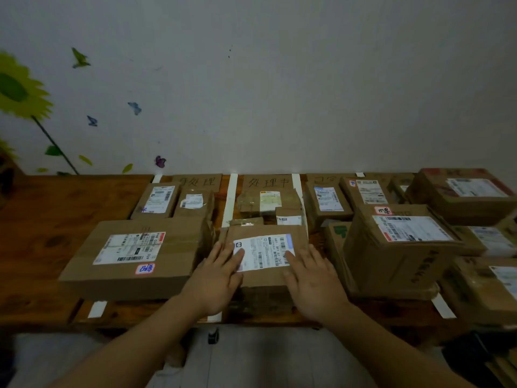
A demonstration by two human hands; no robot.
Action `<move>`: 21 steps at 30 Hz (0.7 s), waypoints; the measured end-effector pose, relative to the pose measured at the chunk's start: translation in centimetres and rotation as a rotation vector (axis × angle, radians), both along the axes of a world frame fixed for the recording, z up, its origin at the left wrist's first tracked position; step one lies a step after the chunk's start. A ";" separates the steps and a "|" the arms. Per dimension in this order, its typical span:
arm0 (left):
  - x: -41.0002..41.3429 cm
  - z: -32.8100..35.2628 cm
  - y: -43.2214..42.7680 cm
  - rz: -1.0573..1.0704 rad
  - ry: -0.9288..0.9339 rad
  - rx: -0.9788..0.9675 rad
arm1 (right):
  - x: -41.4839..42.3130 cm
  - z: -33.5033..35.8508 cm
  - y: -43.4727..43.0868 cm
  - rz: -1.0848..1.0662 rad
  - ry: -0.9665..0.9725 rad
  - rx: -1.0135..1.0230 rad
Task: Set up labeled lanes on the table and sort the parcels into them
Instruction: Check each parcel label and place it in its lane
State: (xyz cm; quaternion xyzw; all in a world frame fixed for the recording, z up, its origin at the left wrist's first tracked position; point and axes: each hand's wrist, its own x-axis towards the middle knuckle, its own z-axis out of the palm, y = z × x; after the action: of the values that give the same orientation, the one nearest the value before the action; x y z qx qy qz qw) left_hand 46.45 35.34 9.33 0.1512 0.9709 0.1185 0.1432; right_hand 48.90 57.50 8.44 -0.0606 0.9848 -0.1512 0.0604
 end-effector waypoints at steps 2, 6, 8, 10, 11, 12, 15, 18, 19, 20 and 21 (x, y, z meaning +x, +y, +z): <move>-0.4 0.7 0.2 0.001 -0.036 -0.034 | -0.6 0.6 0.3 0.031 -0.006 0.054; -1.6 4.3 -0.3 0.020 -0.012 -0.016 | -2.5 3.0 -1.0 0.056 -0.001 0.109; -2.2 6.2 -0.8 0.053 0.033 0.035 | -3.4 4.3 -2.2 0.074 0.011 0.121; -2.6 7.4 -3.0 0.103 0.107 0.063 | -4.1 5.7 -4.5 0.119 0.048 0.122; -2.8 7.9 -4.5 0.132 0.129 0.073 | -4.3 6.5 -5.9 0.148 0.070 0.122; -3.0 8.3 -6.4 0.163 0.136 0.076 | -4.6 7.1 -7.5 0.178 0.084 0.119; -3.0 9.5 -13.5 0.286 0.148 0.051 | -5.9 8.7 -13.9 0.267 0.112 0.111; -2.3 10.0 -22.5 0.411 0.147 0.063 | -7.5 9.4 -21.8 0.329 0.136 0.124; -2.0 10.2 -25.8 0.446 0.133 0.073 | -8.0 9.7 -24.7 0.349 0.142 0.124; -1.8 10.2 -29.2 0.477 0.116 0.081 | -8.6 9.9 -27.7 0.371 0.150 0.125; -1.5 10.4 -32.6 0.507 0.099 0.090 | -9.1 10.1 -30.9 0.393 0.163 0.127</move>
State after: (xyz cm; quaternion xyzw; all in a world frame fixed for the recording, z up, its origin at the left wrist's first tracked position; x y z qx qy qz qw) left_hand 44.91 2.70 19.74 -0.0853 0.9773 0.1861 0.0542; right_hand 39.80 26.65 18.58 -0.2596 0.9632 -0.0688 0.0128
